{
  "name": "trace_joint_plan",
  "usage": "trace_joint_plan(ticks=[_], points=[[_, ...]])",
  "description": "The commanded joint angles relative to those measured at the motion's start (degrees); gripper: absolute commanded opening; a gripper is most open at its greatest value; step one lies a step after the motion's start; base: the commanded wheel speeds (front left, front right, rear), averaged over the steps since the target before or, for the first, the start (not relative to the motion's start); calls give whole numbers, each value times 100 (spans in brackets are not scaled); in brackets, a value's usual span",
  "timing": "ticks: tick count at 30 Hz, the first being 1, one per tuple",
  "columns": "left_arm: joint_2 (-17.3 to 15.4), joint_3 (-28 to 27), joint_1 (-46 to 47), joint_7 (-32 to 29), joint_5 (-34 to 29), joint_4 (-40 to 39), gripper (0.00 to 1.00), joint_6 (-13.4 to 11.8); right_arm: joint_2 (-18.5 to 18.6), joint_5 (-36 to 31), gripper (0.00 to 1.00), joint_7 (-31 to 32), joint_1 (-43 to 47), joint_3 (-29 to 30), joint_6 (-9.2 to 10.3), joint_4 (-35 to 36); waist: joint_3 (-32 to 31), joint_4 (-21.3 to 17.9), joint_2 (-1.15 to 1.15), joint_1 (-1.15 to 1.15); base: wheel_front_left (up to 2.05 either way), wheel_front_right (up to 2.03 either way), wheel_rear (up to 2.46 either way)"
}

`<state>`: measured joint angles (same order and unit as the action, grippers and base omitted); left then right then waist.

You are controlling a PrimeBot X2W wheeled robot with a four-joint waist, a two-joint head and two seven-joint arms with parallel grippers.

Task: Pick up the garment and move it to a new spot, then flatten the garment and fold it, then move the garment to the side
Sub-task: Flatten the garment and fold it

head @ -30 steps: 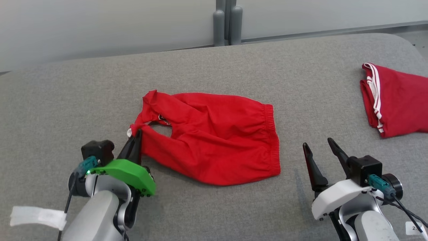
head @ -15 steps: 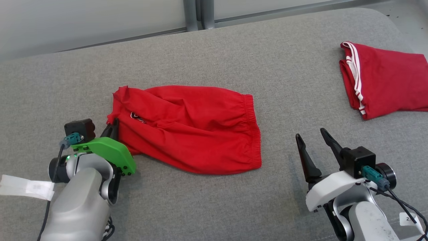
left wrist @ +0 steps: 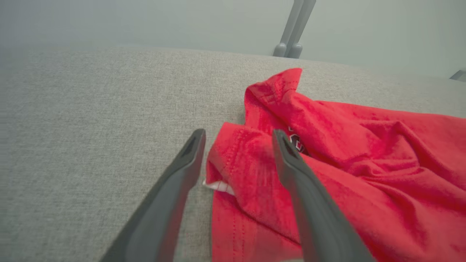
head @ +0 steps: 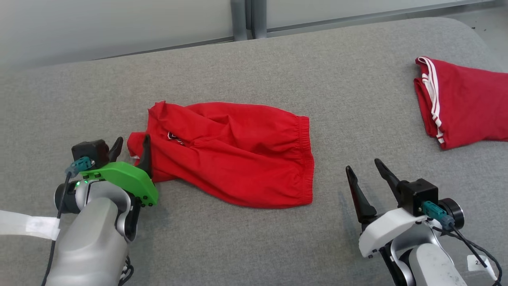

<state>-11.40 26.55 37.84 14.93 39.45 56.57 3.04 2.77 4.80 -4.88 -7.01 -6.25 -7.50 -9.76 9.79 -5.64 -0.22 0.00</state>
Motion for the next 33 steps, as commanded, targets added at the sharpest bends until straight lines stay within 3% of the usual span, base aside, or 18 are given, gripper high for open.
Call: trace_joint_plan(ticks=[1, 15, 17, 23, 25, 27, 31, 32, 33], points=[[-44, -64, -185, 24, -69, -147, 100, 12, 17, -53, 100, 13, 94, -26, 2, -14, -112, 132, 22, 0, 0, 0, 0], [122, -740, -2048, 20, -753, -2574, 100, -277, 16, 139, 100, 50, 249, -409, 2, -618, -353, 734, 22, 0, 0, 0, 0], [249, -915, -2830, 20, -961, -3516, 100, -499, 19, 265, 100, -14, 65, -633, 2, -1156, -331, 939, 22, 0, 0, 0, 0], [249, -948, -3155, 20, -994, -3935, 100, -605, 18, 347, 100, -107, -162, -673, 2, -1658, -328, 1074, 22, 0, 0, 0, 0], [226, -948, -3192, 19, -1003, -4015, 100, -643, 18, 345, 85, -137, -249, -688, 2, -1838, -327, 1105, 22, 0, 0, 0, 0], [204, -949, -3220, -1, -1006, -4072, 100, -665, 18, 385, 49, -188, -357, -712, 2, -1982, -326, 1129, 22, 0, 0, 0, 0], [180, -965, -3250, -4, -981, -4117, 100, -715, 18, 427, 15, -288, -549, -834, 2, -2217, -335, 1131, 22, 0, 0, 0, 0], [179, -970, -3257, -5, -973, -4122, 100, -723, 17, 486, 0, -337, -600, -870, 2, -2235, -340, 1122, 22, 0, 0, 0, 0], [175, -976, -3264, -5, -965, -4126, 100, -728, 17, 545, 0, -379, -635, -923, 2, -2236, -350, 1110, 22, 0, 0, 0, 0]])
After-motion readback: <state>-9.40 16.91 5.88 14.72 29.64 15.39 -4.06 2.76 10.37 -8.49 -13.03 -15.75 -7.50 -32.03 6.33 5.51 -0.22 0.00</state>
